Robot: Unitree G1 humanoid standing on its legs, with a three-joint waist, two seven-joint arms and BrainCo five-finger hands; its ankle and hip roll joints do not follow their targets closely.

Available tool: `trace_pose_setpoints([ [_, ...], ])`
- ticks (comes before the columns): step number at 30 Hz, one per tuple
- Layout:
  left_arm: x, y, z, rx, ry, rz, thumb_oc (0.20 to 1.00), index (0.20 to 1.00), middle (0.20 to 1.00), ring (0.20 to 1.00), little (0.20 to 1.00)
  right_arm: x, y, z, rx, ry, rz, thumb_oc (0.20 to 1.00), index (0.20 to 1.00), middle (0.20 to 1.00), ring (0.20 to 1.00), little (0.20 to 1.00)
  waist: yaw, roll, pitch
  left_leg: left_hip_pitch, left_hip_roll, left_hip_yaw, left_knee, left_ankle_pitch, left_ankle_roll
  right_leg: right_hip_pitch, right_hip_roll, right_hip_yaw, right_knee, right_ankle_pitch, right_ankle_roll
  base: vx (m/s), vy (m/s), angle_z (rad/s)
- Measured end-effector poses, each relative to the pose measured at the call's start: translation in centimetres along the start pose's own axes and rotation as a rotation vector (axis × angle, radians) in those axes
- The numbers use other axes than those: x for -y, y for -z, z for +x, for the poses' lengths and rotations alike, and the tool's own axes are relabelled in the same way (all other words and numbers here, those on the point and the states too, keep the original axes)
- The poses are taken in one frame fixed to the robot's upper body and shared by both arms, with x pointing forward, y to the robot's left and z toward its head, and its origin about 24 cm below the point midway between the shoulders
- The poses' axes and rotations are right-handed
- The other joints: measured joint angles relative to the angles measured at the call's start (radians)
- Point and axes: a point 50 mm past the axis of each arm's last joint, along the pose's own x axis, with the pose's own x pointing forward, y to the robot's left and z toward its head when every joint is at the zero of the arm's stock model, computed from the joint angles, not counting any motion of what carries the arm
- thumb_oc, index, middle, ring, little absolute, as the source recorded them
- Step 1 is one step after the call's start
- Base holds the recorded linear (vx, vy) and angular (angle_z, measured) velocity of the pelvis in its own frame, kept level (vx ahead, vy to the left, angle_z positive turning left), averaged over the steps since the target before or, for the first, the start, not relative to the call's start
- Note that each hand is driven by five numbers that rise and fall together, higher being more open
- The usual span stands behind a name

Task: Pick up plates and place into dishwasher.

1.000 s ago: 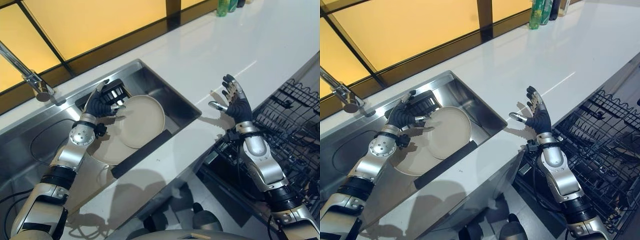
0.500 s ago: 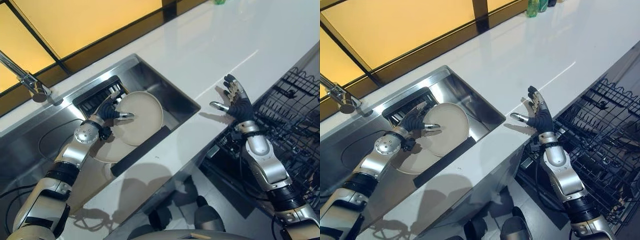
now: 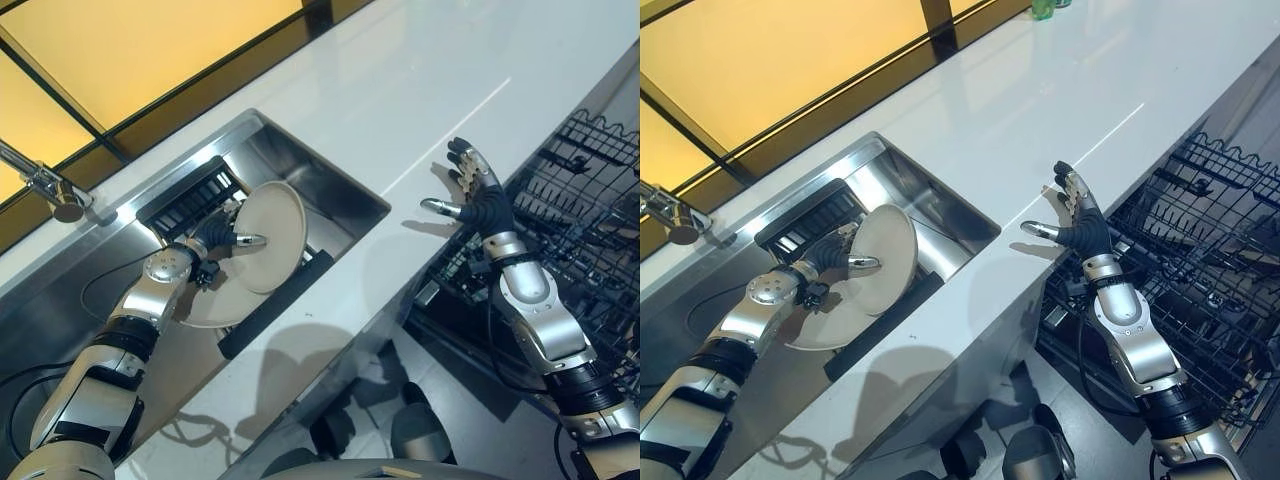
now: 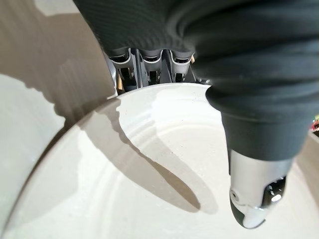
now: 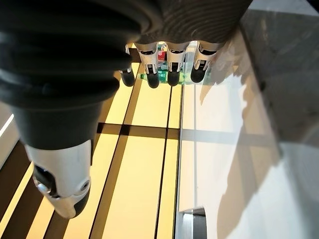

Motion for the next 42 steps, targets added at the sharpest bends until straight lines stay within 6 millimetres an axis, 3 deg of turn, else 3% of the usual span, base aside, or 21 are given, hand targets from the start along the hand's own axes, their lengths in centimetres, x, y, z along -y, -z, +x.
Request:
trace_pose_setpoints([
  [9, 0.5, -0.2, 0.1, 0.022, 0.035, -0.03, 1.0, 1.0, 1.0, 1.0, 1.0, 0.2, -0.1, 0.0, 0.003, -0.009, -0.011, 1.0, 1.0, 1.0, 1.0, 1.0, 0.003, 0.005, 0.002, 0.002, -0.002, 0.0, 0.0, 0.002, 0.003, 0.001, -0.003, 0.0, 0.001, 0.0, 0.001, 0.01, 0.012, 0.0],
  [11, 0.7, -0.3, 0.2, 0.037, 0.039, -0.033, 0.598, 0.598, 0.598, 0.598, 0.598, 0.2, -0.1, 0.0, 0.003, -0.01, -0.011, 1.0, 1.0, 1.0, 1.0, 1.0, 0.006, 0.006, 0.003, 0.002, -0.004, -0.001, 0.0, 0.003, 0.004, 0.002, -0.005, 0.0, 0.001, 0.0, 0.002, 0.0, 0.0, 0.0],
  [13, 0.9, -0.5, 0.2, 0.053, 0.043, -0.032, 0.529, 0.529, 0.529, 0.529, 0.529, 0.3, -0.2, 0.0, 0.004, -0.009, -0.012, 1.0, 1.0, 1.0, 1.0, 1.0, 0.008, 0.007, 0.003, 0.002, -0.007, -0.002, -0.001, 0.003, 0.005, 0.002, -0.008, -0.001, 0.001, -0.001, 0.004, 0.0, 0.0, 0.0],
  [19, 1.5, -2.2, 0.3, 0.129, 0.048, -0.024, 0.464, 0.464, 0.464, 0.464, 0.464, 0.6, -0.3, 0.1, 0.01, -0.002, -0.014, 1.0, 1.0, 1.0, 1.0, 1.0, 0.008, 0.008, 0.004, 0.002, -0.014, -0.004, -0.005, 0.006, 0.009, 0.002, -0.015, -0.002, 0.001, -0.001, 0.009, 0.0, 0.0, 0.0],
  [27, 2.7, -3.0, 0.2, 0.183, 0.082, -0.031, 0.46, 0.46, 0.46, 0.46, 0.46, 0.6, -0.2, 0.1, 0.005, -0.002, -0.014, 1.0, 1.0, 1.0, 1.0, 1.0, 0.008, 0.009, 0.003, 0.003, -0.014, -0.006, -0.004, 0.007, 0.01, 0.004, -0.015, -0.003, 0.001, -0.001, 0.009, 0.0, 0.0, 0.0],
  [36, 3.4, -2.7, 0.1, 0.192, 0.091, -0.052, 0.517, 0.517, 0.517, 0.517, 0.517, 0.6, -0.1, 0.0, -0.001, -0.001, -0.013, 1.0, 1.0, 1.0, 1.0, 1.0, 0.009, 0.01, 0.003, 0.008, -0.014, -0.008, -0.004, 0.007, 0.01, 0.01, -0.015, -0.004, 0.001, 0.0, 0.009, 0.0, 0.0, 0.0],
  [39, 3.4, -2.7, 0.1, 0.193, 0.09, -0.052, 0.489, 0.489, 0.489, 0.489, 0.489, 0.6, 0.0, 0.0, -0.006, 0.0, -0.013, 1.0, 1.0, 1.0, 1.0, 1.0, 0.009, 0.011, 0.002, 0.013, -0.013, -0.009, -0.004, 0.007, 0.01, 0.015, -0.015, -0.004, 0.001, 0.0, 0.009, 0.0, 0.0, 0.0],
  [40, 3.4, -2.7, 0.1, 0.194, 0.09, -0.052, 0.511, 0.511, 0.511, 0.511, 0.511, 0.6, 0.0, 0.0, -0.008, 0.0, -0.013, 1.0, 1.0, 1.0, 1.0, 1.0, 0.009, 0.011, 0.002, 0.015, -0.013, -0.009, -0.004, 0.007, 0.01, 0.017, -0.015, -0.005, 0.001, 0.0, 0.009, 0.0, 0.0, 0.0],
  [41, 3.4, -2.7, 0.1, 0.195, 0.084, -0.053, 0.592, 0.592, 0.592, 0.592, 0.592, 0.6, 0.0, 0.0, -0.01, 0.0, -0.012, 1.0, 1.0, 1.0, 1.0, 1.0, 0.009, 0.012, 0.002, 0.015, -0.013, -0.01, -0.004, 0.007, 0.01, 0.017, -0.015, -0.005, 0.001, 0.0, 0.009, 0.0, 0.0, 0.0],
  [42, 3.3, -2.7, 0.1, 0.2, 0.07, -0.052, 0.915, 0.915, 0.915, 0.915, 0.915, 0.6, 0.0, 0.0, -0.01, -0.001, -0.012, 1.0, 1.0, 1.0, 1.0, 1.0, 0.009, 0.013, 0.001, 0.015, -0.013, -0.011, -0.004, 0.007, 0.01, 0.018, -0.015, -0.005, 0.001, 0.0, 0.009, 0.0, 0.0, 0.0],
])
